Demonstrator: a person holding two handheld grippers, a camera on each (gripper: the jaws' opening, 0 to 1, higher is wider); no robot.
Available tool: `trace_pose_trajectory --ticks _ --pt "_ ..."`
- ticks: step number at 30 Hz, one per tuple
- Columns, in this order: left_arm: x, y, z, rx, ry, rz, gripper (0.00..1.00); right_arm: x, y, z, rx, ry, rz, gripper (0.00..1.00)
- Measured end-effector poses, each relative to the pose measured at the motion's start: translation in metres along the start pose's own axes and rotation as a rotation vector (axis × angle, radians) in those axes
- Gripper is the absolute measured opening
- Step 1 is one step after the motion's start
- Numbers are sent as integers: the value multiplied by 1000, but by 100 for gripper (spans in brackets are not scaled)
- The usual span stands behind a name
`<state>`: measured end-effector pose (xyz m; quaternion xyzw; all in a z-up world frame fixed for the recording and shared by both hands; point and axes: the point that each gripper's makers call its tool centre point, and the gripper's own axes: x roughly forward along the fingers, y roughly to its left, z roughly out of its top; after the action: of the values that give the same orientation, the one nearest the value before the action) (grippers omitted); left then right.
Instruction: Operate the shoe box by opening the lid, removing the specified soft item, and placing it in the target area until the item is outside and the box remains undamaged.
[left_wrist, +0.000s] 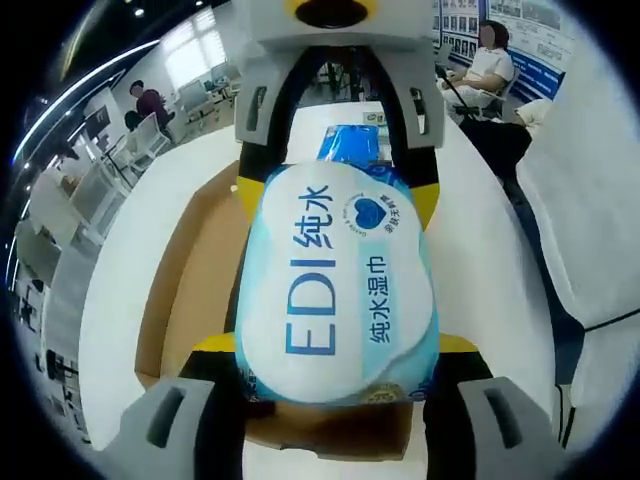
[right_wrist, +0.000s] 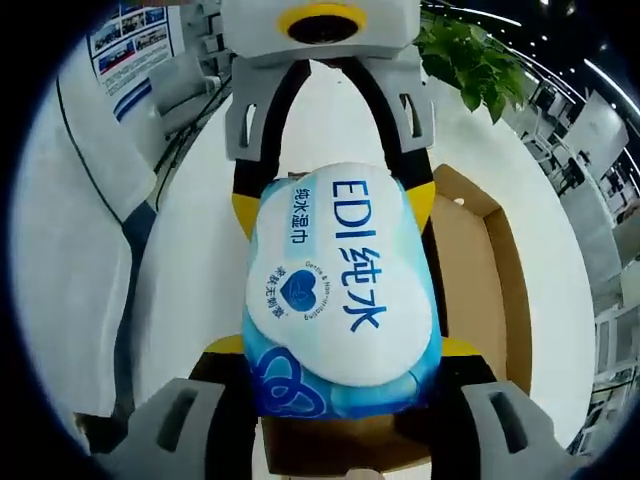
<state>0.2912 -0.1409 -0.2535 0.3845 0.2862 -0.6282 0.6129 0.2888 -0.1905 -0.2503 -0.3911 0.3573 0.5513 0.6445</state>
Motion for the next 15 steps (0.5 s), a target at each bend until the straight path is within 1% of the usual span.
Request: trace_pose_trajectory --ticks 9,15 --pt "-29 -8 6 18 -2 19 71 -19 9 22 -3 -25 -24 67" --pt "-46 -23 6 20 3 25 72 -26 24 35 -5 -45 -24 67"
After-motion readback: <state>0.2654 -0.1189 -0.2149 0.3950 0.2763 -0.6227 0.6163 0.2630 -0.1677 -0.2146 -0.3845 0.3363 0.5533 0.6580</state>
